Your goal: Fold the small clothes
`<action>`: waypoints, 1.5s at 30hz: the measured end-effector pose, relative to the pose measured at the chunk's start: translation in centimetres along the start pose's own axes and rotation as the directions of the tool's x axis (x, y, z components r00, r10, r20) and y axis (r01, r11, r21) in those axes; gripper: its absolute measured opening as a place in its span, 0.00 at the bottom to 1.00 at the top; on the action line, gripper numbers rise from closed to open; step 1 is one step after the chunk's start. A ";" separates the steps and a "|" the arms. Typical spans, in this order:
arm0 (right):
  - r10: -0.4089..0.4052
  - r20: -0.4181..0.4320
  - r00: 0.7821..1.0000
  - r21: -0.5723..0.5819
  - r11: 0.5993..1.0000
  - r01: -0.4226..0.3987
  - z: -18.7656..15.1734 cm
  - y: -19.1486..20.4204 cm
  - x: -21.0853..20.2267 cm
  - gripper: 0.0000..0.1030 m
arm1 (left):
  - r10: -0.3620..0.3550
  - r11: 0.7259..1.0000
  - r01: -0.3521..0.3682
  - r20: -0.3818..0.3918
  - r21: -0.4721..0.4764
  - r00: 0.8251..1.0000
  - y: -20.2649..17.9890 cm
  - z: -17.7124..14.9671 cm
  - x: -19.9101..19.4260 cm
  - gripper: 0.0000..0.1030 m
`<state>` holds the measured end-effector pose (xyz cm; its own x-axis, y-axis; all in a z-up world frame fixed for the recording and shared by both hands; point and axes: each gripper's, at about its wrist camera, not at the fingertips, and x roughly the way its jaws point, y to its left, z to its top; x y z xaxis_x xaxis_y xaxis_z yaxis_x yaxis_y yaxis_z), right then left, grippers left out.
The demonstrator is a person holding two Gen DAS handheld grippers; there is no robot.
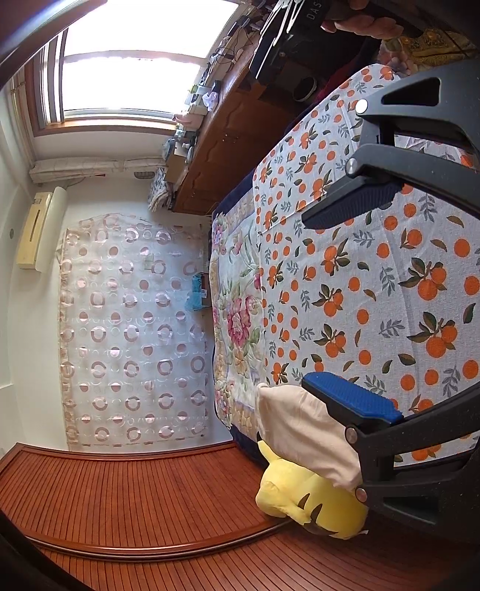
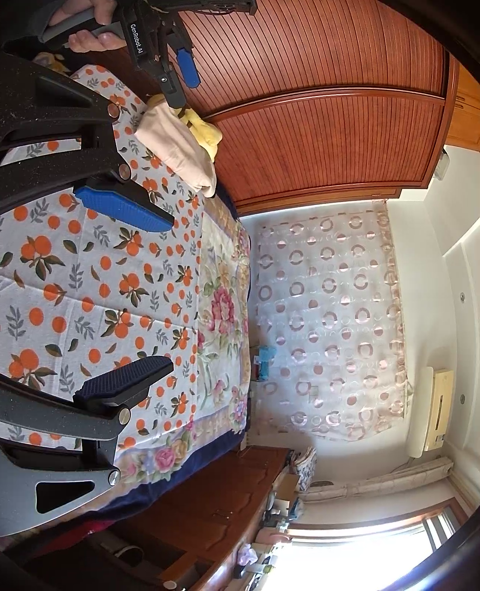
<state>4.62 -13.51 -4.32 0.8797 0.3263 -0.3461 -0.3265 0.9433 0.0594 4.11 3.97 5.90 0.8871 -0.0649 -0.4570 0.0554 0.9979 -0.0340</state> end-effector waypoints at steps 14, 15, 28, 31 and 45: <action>0.013 0.002 1.000 -0.016 1.000 -0.012 0.3 -1.7 -0.1 0.69 | -0.006 1.000 0.006 0.006 -0.002 1.000 -0.1 0.1 -0.1 0.78; 0.013 0.002 1.000 -0.016 1.000 -0.013 0.4 -1.8 -0.1 0.69 | -0.006 1.000 0.006 0.007 -0.001 1.000 -0.1 0.1 -0.1 0.78; 0.011 0.012 1.000 -0.030 0.999 -0.011 0.3 -2.6 -0.4 0.69 | -0.008 1.000 0.008 0.009 0.001 1.000 -0.7 0.0 -0.4 0.78; 0.012 0.014 1.000 -0.032 0.999 -0.012 0.3 -2.8 -0.5 0.69 | -0.008 1.000 0.008 0.011 0.001 1.000 -0.8 0.1 -0.4 0.78; 0.009 0.017 1.000 -0.033 0.999 -0.008 0.3 -3.2 -0.7 0.69 | -0.008 1.000 0.008 0.033 0.000 0.999 -1.9 0.8 -1.8 0.78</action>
<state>5.16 -16.71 -4.01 0.8826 0.3355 -0.3292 -0.3449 0.9381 0.0313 2.82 2.16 7.53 0.9014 -0.0725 -0.4269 0.0625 0.9973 -0.0375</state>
